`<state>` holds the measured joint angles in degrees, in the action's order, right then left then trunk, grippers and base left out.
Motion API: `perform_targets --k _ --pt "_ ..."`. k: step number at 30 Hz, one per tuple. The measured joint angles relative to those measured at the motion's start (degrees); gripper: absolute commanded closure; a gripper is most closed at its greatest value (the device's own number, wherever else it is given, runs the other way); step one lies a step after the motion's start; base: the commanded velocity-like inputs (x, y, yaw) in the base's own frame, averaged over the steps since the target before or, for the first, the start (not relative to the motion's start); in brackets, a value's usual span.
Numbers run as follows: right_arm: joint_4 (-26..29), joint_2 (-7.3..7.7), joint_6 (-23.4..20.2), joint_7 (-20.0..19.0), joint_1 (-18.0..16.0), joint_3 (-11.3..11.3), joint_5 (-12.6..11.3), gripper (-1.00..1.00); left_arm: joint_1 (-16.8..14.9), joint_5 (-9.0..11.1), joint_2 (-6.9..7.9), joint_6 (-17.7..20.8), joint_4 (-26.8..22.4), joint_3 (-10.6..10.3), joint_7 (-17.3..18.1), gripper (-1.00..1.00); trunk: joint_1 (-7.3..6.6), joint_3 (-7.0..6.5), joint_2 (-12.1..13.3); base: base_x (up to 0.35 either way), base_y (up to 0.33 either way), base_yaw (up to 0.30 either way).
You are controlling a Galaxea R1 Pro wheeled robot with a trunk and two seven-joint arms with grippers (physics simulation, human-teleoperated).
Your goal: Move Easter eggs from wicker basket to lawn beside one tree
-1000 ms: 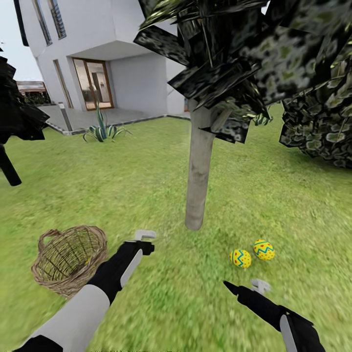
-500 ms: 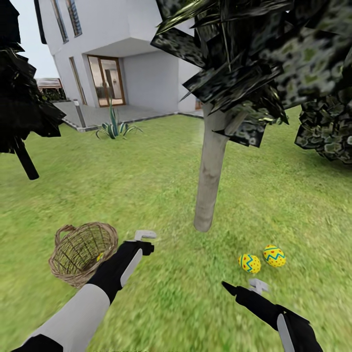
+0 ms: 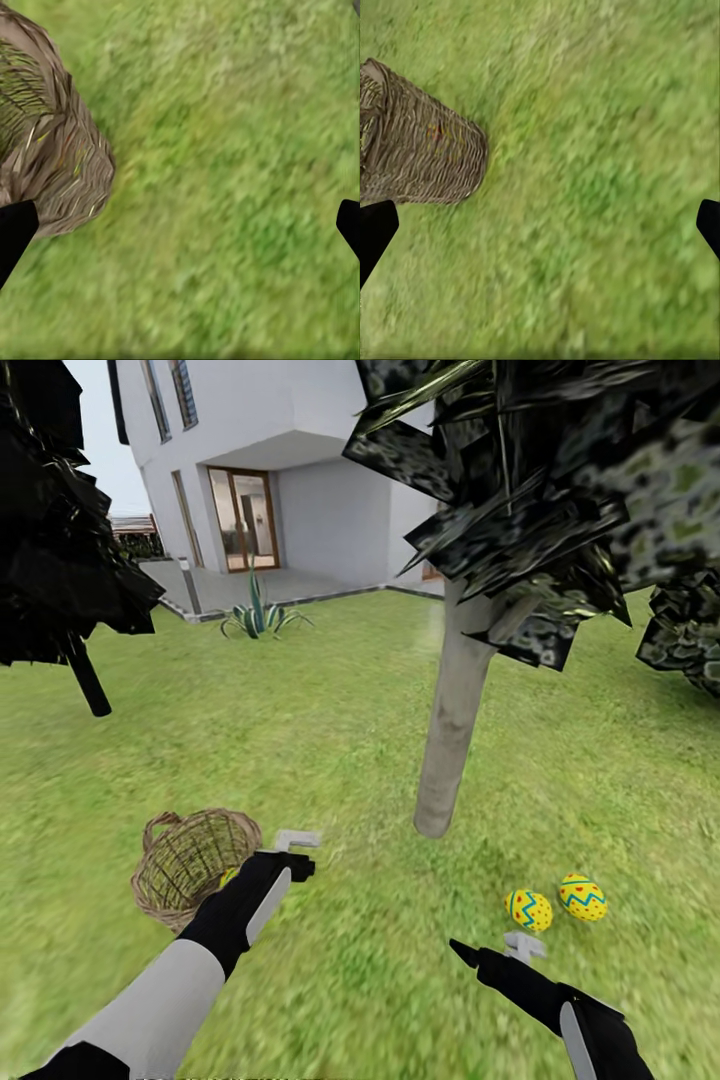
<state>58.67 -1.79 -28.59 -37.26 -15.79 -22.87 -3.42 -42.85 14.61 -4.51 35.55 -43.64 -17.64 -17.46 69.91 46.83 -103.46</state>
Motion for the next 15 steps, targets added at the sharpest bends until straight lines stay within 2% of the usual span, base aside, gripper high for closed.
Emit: perform_targets --k 11,15 --pt "-0.18 0.00 0.18 0.08 0.00 0.05 -0.06 -1.00 -0.15 -0.10 0.00 0.15 0.08 -0.03 -0.05 -1.00 -2.42 -1.25 4.41 0.000 0.000 0.151" --pt "-0.17 0.14 0.32 -0.26 0.01 -0.08 -0.35 -1.00 -0.19 -0.09 0.00 0.11 1.62 -0.06 -0.19 -1.00 -3.29 -1.84 6.02 0.000 0.000 0.055"
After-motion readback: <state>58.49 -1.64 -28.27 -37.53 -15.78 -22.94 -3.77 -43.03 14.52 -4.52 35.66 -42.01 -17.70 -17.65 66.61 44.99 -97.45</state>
